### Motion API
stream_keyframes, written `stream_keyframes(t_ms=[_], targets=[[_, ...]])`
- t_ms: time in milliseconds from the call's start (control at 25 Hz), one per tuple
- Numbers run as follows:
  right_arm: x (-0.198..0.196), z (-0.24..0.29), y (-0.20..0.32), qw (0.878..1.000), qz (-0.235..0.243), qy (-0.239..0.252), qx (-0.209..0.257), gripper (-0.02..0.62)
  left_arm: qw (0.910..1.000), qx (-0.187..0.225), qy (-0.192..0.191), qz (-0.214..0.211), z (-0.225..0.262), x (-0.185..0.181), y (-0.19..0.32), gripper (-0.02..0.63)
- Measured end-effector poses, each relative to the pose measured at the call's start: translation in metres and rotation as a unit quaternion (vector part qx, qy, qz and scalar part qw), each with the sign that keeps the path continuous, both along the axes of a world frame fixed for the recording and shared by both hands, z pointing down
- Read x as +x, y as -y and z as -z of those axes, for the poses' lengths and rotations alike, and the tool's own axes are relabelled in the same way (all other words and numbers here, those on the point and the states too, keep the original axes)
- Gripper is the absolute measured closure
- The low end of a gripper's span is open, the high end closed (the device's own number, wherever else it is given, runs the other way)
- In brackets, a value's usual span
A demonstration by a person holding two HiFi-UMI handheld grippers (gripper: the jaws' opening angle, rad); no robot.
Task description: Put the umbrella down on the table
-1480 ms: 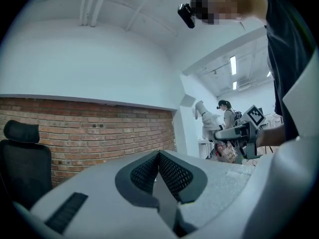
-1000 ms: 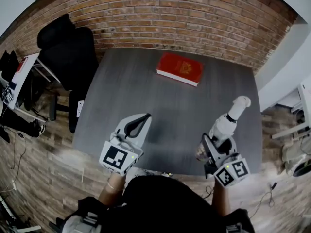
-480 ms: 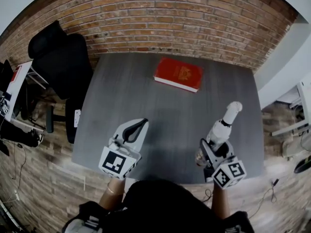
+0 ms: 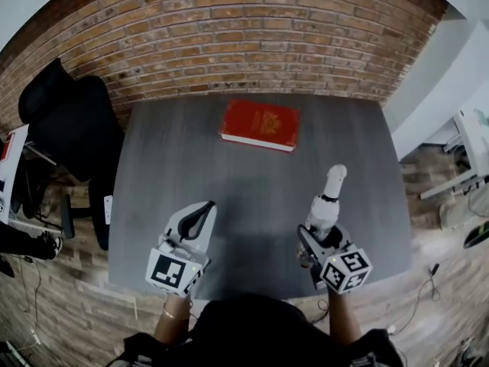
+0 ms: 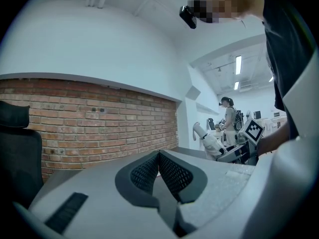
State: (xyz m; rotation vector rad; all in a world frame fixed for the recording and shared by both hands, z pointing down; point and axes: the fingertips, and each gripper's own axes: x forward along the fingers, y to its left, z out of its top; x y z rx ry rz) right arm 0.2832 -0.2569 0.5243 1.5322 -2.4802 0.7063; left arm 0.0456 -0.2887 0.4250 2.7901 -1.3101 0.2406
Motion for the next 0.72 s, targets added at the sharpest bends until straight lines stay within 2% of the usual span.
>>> stream_keyframes(t_ms=[440, 720], targets=[[-0.003, -0.039, 0.012, 0.998, 0.009, -0.029, -0.053, 0.307, 0.9998, -0.020, -0.006, 0.008, -0.016, -0.012, 0.013, 0.603], [-0.008, -0.060, 0.022, 0.996, 0.020, -0.046, -0.068, 0.307, 0.9995, -0.027, -0.008, 0.014, -0.022, -0.021, 0.018, 0.603]])
